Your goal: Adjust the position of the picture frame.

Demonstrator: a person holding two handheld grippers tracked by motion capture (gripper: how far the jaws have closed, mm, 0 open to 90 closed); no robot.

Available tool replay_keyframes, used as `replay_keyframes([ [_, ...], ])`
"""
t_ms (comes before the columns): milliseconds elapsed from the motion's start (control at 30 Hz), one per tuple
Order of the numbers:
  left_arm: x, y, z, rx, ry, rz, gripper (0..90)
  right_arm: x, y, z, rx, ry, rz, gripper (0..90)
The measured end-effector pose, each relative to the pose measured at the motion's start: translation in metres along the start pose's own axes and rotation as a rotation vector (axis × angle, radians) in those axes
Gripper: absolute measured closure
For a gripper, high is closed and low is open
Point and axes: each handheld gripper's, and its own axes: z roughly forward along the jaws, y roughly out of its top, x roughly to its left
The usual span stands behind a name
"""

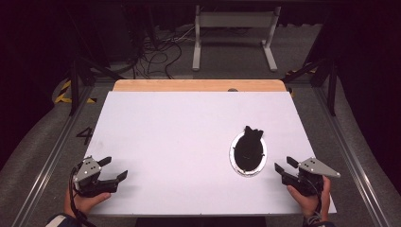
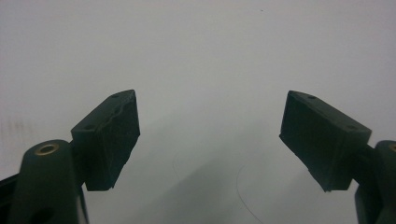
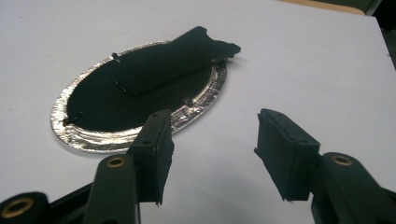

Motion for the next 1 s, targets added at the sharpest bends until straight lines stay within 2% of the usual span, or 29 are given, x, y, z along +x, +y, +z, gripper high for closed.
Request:
replay_keyframes([
  [100, -0.002, -0.002, -0.001, 0.003, 0.005, 0.002, 21.5, -0.005, -0.001, 0.003, 0.004, 0.003, 0.013, 56.5],
  [200, -0.003, -0.005, -0.004, 0.012, 0.011, 0.006, 22.2, -0.010, 0.000, 0.008, 0.002, 0.016, 0.024, 76.8],
  [300, -0.003, -0.010, -0.010, 0.013, 0.023, 0.000, 22.8, -0.013, 0.004, 0.014, 0.006, 0.024, 0.027, 88.9],
  [500, -0.003, -0.019, -0.021, 0.018, 0.058, -0.021, 22.6, -0.018, 0.015, 0.039, 0.062, 0.023, 0.029, 90.0],
  [567, -0.003, -0.021, -0.025, 0.017, 0.068, -0.027, 23.4, -0.022, 0.019, 0.050, 0.076, 0.028, 0.051, 90.0],
  [700, -0.005, -0.024, -0.030, 0.022, 0.082, -0.032, 25.7, -0.025, 0.023, 0.063, 0.095, 0.037, 0.063, 90.0],
  [900, -0.005, -0.022, -0.026, 0.028, 0.063, -0.022, 37.4, -0.018, 0.029, 0.076, 0.135, 0.064, 0.037, 90.0],
  [933, -0.005, -0.022, -0.026, 0.035, 0.060, -0.011, 40.4, -0.018, 0.029, 0.076, 0.137, 0.063, 0.038, 90.0],
  [967, -0.005, -0.022, -0.026, 0.035, 0.060, -0.011, 47.3, -0.018, 0.029, 0.076, 0.137, 0.063, 0.038, 90.0],
  [1000, -0.005, -0.021, -0.025, 0.037, 0.053, -0.008, 47.3, -0.019, 0.029, 0.076, 0.138, 0.061, 0.041, 90.0],
])
